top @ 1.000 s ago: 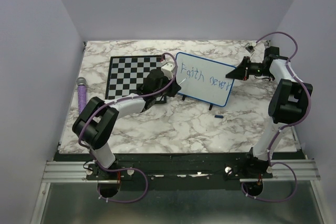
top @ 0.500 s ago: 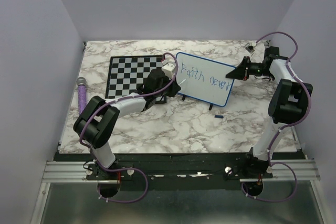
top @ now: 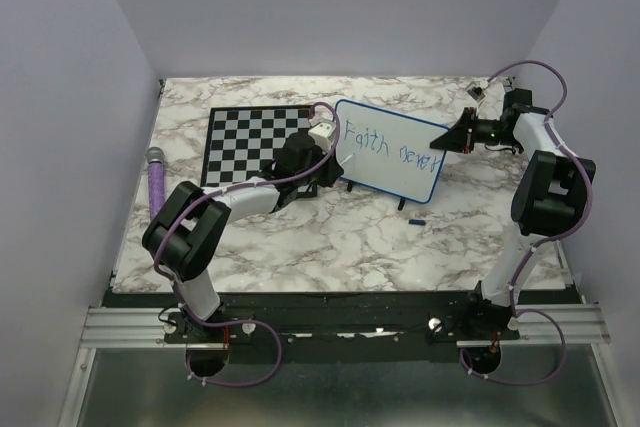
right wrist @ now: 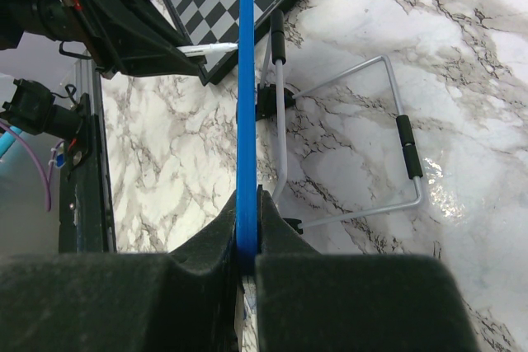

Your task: Write a sentence on the whiteboard

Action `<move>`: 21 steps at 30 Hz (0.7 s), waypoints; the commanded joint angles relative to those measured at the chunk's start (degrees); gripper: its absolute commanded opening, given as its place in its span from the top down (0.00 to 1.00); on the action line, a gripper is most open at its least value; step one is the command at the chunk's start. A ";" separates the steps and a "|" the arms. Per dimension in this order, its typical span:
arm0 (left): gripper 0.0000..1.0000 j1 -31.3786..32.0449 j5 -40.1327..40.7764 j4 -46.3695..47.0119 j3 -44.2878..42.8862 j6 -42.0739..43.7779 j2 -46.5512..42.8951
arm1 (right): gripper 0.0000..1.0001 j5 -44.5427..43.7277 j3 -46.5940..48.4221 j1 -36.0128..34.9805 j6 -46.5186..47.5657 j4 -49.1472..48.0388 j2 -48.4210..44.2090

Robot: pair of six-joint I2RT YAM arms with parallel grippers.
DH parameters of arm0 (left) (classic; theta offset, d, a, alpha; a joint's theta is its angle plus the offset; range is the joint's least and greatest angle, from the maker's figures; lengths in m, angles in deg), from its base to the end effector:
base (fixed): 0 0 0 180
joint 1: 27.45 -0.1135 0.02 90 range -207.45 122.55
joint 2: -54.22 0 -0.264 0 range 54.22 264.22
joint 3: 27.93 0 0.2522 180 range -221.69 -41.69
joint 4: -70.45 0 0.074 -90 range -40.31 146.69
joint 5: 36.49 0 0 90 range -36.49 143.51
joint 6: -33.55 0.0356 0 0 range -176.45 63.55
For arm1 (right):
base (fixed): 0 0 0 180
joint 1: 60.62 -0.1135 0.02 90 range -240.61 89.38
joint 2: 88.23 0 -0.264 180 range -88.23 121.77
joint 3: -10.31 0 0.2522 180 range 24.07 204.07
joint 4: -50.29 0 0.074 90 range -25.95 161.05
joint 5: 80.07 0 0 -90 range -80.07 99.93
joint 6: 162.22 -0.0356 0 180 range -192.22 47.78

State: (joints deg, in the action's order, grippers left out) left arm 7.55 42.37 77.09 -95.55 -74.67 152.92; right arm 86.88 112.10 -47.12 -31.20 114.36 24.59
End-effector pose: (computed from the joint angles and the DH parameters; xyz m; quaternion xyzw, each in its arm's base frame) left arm 0.3033 -0.2208 0.1992 0.1741 0.8202 -0.3143 0.4452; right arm 0.3883 -0.0576 0.2293 -0.2630 0.7348 0.5019 0.3728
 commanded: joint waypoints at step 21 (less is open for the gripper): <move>1.00 -0.20 3.66 -3.26 -3.35 -1.12 2.11 | 0.99 -1.36 1.62 -0.23 2.14 0.50 0.21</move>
State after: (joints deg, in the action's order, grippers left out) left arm 7.55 43.92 74.38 -97.54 -75.13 153.90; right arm 86.88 112.10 -47.12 -31.20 114.49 24.59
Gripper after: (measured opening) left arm 0.173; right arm 0.113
